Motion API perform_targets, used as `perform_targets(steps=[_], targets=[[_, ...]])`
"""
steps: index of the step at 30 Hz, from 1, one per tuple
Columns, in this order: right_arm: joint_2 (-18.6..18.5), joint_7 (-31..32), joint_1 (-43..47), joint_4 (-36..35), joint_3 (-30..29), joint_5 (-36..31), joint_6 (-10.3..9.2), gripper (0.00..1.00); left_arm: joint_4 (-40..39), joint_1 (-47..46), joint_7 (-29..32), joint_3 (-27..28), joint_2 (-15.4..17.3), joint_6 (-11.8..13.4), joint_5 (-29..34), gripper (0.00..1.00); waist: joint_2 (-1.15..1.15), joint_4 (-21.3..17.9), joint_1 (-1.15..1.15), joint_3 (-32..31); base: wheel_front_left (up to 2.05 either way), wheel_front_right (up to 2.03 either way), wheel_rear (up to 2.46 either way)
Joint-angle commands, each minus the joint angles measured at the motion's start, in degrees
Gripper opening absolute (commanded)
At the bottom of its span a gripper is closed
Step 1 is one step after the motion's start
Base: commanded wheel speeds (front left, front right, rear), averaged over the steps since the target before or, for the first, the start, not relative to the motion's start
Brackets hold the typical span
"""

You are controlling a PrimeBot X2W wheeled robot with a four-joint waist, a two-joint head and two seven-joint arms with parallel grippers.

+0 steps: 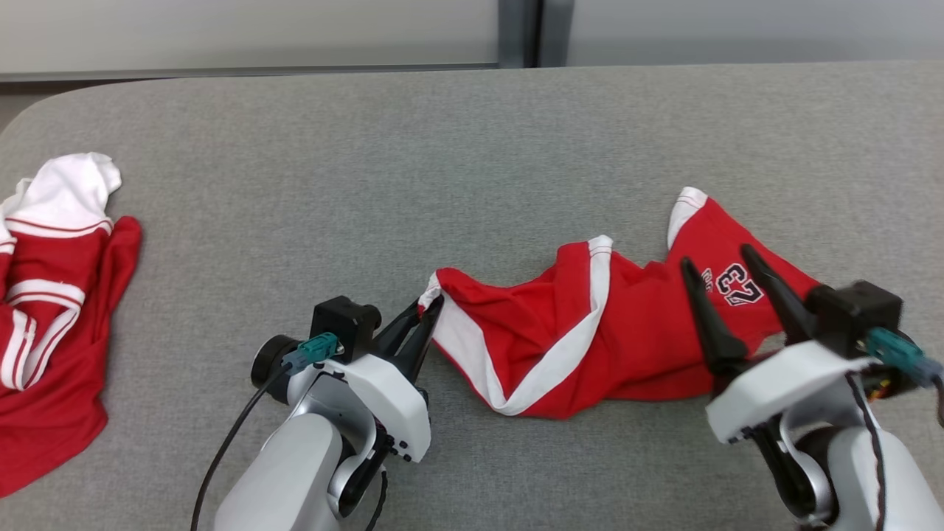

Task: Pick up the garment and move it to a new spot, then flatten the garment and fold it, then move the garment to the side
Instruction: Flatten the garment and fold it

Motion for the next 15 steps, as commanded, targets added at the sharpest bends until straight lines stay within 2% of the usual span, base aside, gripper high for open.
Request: perform_targets(steps=[1, 6, 10, 11, 12, 13, 15], targets=[[-0.49, 1.56, -2.06, 1.17, 1.58, 1.11, -0.02, 1.0, -0.15, -1.3, -0.58, -0.32, 0.1, -0.16, 0.41, 0.0, 0.0, 1.17, 0.0, 0.52, 0.0, 0.0, 0.0], [-1.31, 7.69, -7.34, 6.64, 7.05, 4.13, -0.02, 1.0, -0.1, -2.26, -1.89, -2.05, -0.72, -0.28, 0.12, 0.0, 0.0, 3.58, 0.0, 1.25, 0.0, 0.0, 0.0], [-1.88, 10.07, -10.18, 10.21, 9.34, 5.1, -0.02, 1.0, 0.26, -2.76, -2.91, -3.39, -1.03, -0.41, -0.22, 0.0, 0.0, 5.32, 0.0, 2.13, 0.0, 0.0, 0.0], [-1.8, 9.82, -10.68, 10.7, 9.52, 5.47, -0.02, 0.7, 0.3, -3.03, -3.28, -3.57, -1.1, -0.42, -0.34, 0.0, 0.0, 5.69, 0.0, 2.27, 0.0, 0.0, 0.0], [-1.82, 9.84, -10.97, 11.06, 9.98, 5.88, -0.02, 0.44, 0.33, -3.29, -3.71, -3.67, -1.13, -0.43, -0.58, 0.0, 0.0, 5.93, 0.0, 2.42, 0.0, 0.0, 0.0], [-1.88, 9.79, -11.19, 11.25, 10.36, 6.52, -0.02, 0.0, 0.42, -3.45, -4.09, -3.68, -1.18, -0.33, -0.73, 0.0, 0.0, 6.06, 0.0, 2.56, 0.0, 0.0, 0.0], [-2.54, 9.23, -11.64, 11.34, 10.75, 7.14, -0.02, 0.0, 0.44, -3.49, -5.12, -3.54, -1.32, 0.0, -1.02, 0.0, 0.0, 6.24, 0.0, 2.7, 0.0, 0.0, 0.0]])
